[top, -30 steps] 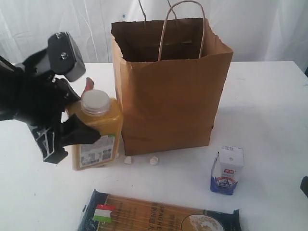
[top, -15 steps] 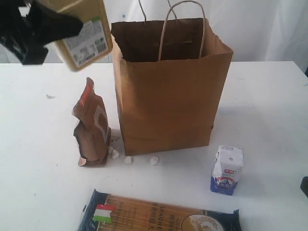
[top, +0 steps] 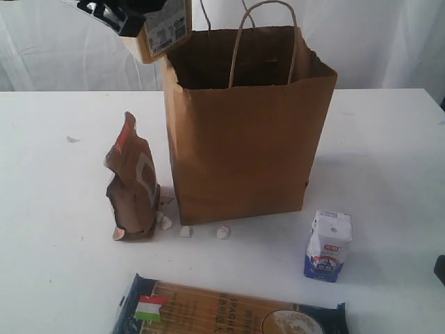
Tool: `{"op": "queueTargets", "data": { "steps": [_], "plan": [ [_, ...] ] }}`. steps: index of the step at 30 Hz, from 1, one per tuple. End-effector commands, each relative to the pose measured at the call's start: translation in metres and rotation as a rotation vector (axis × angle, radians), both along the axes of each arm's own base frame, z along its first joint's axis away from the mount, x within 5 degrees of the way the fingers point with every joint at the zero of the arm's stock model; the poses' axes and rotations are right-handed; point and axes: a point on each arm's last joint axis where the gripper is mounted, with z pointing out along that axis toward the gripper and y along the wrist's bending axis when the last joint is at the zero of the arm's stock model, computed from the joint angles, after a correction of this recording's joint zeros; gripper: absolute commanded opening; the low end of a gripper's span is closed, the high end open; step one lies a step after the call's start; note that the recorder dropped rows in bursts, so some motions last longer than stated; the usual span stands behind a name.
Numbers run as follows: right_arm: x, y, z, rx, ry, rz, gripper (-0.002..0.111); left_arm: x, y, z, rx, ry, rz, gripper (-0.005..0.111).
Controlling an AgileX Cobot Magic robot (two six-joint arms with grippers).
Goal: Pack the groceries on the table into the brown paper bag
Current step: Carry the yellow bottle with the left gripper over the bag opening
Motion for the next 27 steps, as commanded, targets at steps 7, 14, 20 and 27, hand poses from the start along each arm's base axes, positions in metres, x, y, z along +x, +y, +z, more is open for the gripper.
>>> {"op": "queueTargets", "data": {
  "steps": [7, 14, 20, 27],
  "plan": [
    [0.0, 0.0, -0.001, 0.008, -0.002, -0.006, 0.0, -0.002, 0.004, 0.021, -0.089, -0.094, 0.037, 0.0],
    [0.0, 0.0, -0.001, 0.008, -0.002, -0.006, 0.0, -0.017, 0.012, 0.035, -0.101, -0.139, 0.03, 0.0],
    [0.0, 0.0, -0.001, 0.008, -0.002, -0.006, 0.0, -0.036, 0.017, 0.048, -0.178, -0.111, -0.003, 0.0],
    [0.0, 0.0, -0.001, 0.008, -0.002, -0.006, 0.0, -0.05, 0.008, 0.053, -0.253, -0.082, -0.168, 0.0]
  ]
}}
